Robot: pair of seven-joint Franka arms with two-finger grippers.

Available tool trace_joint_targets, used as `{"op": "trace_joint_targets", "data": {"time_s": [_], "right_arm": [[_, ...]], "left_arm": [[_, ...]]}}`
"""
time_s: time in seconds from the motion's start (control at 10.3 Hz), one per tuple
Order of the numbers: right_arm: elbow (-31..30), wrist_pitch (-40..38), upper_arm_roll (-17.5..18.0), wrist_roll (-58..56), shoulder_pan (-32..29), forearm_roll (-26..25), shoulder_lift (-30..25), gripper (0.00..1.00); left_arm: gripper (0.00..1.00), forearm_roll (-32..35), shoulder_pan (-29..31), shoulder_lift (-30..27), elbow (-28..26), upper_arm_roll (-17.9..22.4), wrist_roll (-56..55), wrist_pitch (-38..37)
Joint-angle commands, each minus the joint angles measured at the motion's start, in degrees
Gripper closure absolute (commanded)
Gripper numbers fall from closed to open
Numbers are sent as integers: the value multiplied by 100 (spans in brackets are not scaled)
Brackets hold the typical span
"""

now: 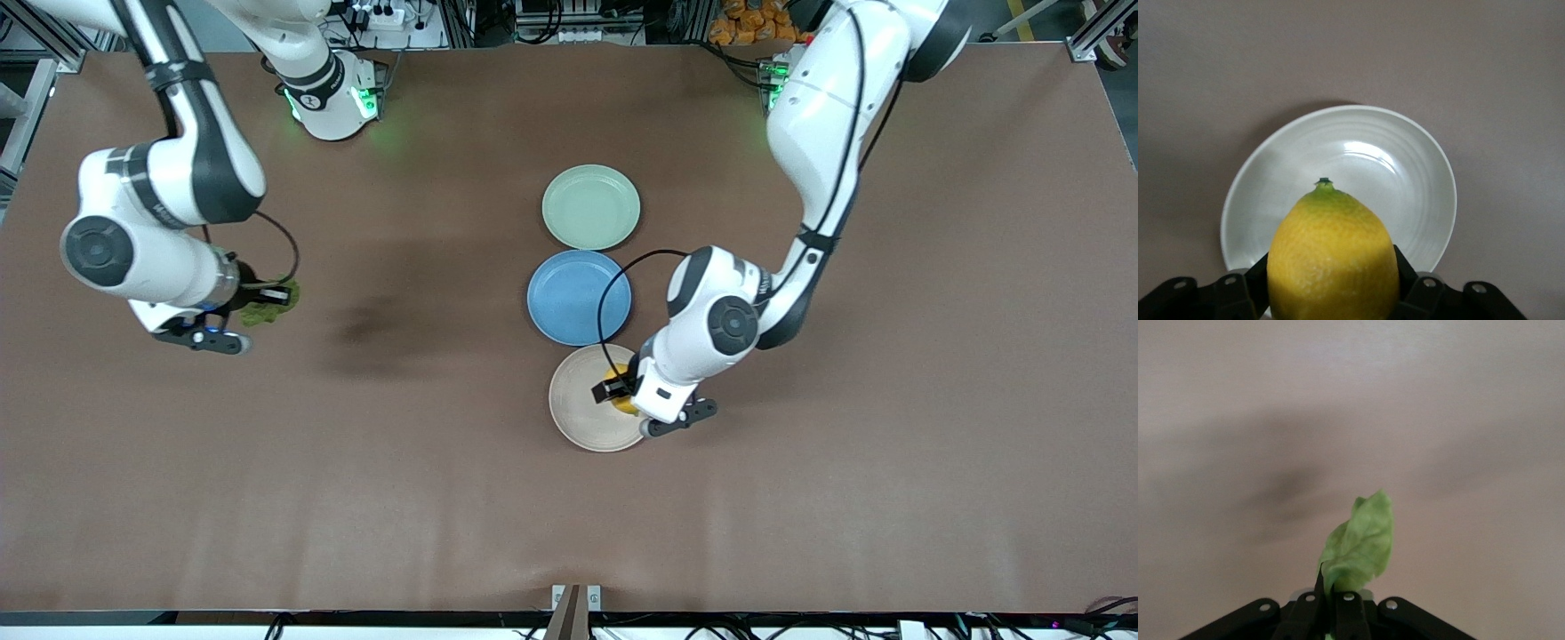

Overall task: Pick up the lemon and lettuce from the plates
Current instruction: 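Carry the lettuce away with the right gripper while the left gripper lifts the lemon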

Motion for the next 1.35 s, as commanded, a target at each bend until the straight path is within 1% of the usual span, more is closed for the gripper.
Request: {"op": "trace_joint_targets", "data": {"time_s": [0.0, 0.1, 0.39, 0.48, 0.68, 0.87, 0.97, 1.06, 1.16, 1.26], "right_arm": [[-60, 54, -128, -229, -119, 113, 211, 100], [-60, 115, -294, -229, -128, 104, 334, 100], [-60, 246, -453, -221, -137, 104, 913, 100], [-60, 343, -480, -221, -137, 104, 1080, 100], [-60, 563, -550, -221, -137, 122, 1292, 100], [-43, 634, -577, -221, -137, 122, 1319, 100], [-8, 617, -577, -212, -137, 131, 1319, 66], [1, 582, -585, -229, -129, 131, 1276, 1], [106, 512, -585, -221, -120, 131, 1241, 0], [368, 154, -585, -212, -102, 131, 1223, 0]], "left_arm": [[100, -76, 100, -250, -86, 0, 52, -332], [100, -76, 109, -320, -77, 17, 52, -341], [100, -76, 257, -566, -68, 79, 70, -524], [100, -76, 328, -671, 27, 79, 87, -665], [100, -50, 539, -803, 90, 105, 131, -981], [100, 160, 732, -962, 81, 105, 621, -1245], [100, 170, 785, -988, 81, 105, 850, -1359], [100, 196, 803, -1041, 81, 114, 913, -1448], [100, 362, 873, -1059, 81, 105, 940, -1562], [100, 659, 952, -1094, 81, 97, 1053, -1676]]}}
